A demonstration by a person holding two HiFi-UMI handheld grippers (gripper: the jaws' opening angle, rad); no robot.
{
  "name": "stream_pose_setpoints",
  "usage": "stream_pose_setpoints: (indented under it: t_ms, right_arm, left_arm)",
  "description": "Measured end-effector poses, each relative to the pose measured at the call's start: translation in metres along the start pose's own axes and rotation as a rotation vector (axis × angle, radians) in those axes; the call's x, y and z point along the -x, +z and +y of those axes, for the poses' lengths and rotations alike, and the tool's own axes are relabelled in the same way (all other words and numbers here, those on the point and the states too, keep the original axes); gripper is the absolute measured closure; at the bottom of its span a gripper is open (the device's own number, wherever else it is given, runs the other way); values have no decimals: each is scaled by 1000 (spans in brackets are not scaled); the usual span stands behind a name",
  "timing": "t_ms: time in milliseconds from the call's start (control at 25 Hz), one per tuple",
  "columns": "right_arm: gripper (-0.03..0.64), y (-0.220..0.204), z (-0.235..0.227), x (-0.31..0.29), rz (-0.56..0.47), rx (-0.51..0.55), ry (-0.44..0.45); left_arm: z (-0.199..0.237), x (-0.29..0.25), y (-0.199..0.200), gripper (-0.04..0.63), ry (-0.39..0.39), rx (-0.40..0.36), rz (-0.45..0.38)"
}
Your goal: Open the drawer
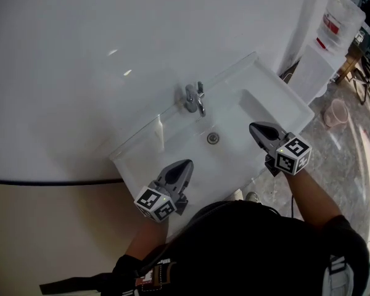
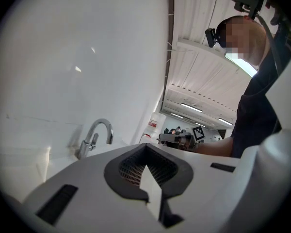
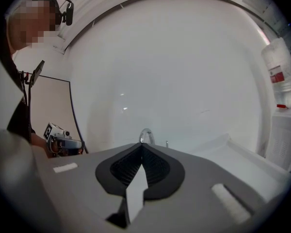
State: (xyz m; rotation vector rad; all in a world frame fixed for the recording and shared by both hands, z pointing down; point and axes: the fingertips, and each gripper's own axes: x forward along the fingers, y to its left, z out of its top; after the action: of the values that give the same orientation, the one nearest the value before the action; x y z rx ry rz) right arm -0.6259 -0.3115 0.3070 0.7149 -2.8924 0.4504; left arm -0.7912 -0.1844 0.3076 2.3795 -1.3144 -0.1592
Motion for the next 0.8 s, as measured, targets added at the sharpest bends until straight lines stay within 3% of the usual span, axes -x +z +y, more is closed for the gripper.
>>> stream_pose_setpoints:
  t_ms: [280, 800]
  right_arm:
    - [615, -28, -83, 72, -12, -37, -69]
    - [615, -119, -182, 186, -45, -139, -256]
  left_arm:
    - [-65, -105, -42, 604, -98, -11, 108]
    - [-159, -236, -153, 604, -307, -56, 354]
